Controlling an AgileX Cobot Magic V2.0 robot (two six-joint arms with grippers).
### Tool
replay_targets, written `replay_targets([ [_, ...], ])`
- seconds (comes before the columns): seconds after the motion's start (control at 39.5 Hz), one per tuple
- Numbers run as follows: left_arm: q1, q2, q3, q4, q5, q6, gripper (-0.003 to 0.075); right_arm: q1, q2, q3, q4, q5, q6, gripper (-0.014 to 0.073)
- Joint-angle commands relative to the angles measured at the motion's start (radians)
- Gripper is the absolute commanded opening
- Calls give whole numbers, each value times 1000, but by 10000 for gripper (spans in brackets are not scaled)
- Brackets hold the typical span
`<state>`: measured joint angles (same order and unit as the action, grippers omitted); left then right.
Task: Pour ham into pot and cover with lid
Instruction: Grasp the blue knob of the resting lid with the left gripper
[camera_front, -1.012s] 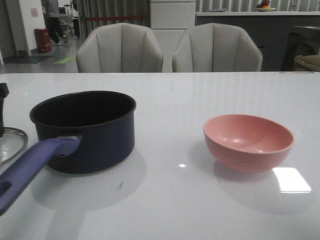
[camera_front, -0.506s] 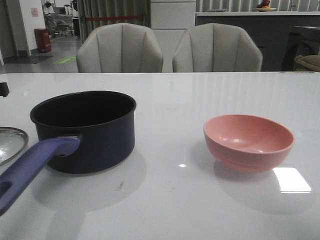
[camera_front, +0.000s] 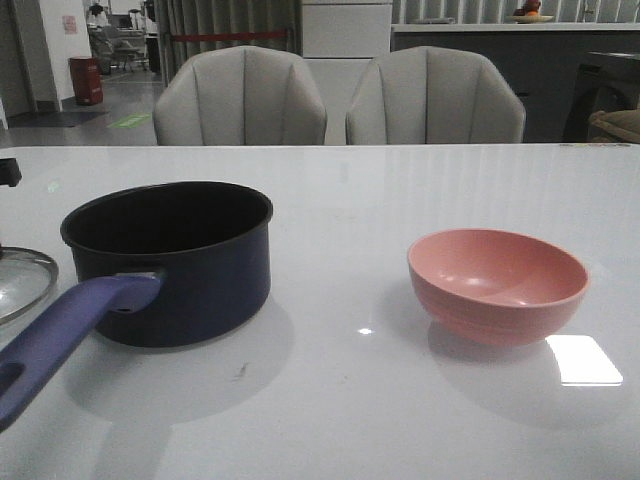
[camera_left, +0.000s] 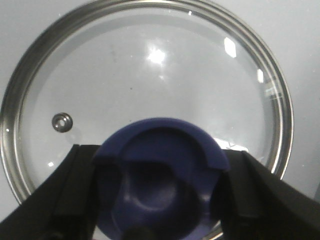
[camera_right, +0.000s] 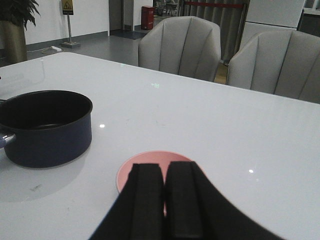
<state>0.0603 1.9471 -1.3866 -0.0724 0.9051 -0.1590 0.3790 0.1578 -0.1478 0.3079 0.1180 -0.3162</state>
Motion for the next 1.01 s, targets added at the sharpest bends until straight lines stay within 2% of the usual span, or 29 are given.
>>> replay_targets([
  [0.0,3,-53,-63,-1,14,-10,126,0,9,-27,6,-74,-9,165],
  [0.68,3,-80,-98,-1,93,43,113,0,9,-27,6,-74,-9,165],
  [0.89,-3,-143,-170,-1,116,56,113,0,9,-27,6,-74,-9,165],
  [0.99,-20,-166,-216,-3,164,107,113,0,9,-27,6,-74,-9,165],
])
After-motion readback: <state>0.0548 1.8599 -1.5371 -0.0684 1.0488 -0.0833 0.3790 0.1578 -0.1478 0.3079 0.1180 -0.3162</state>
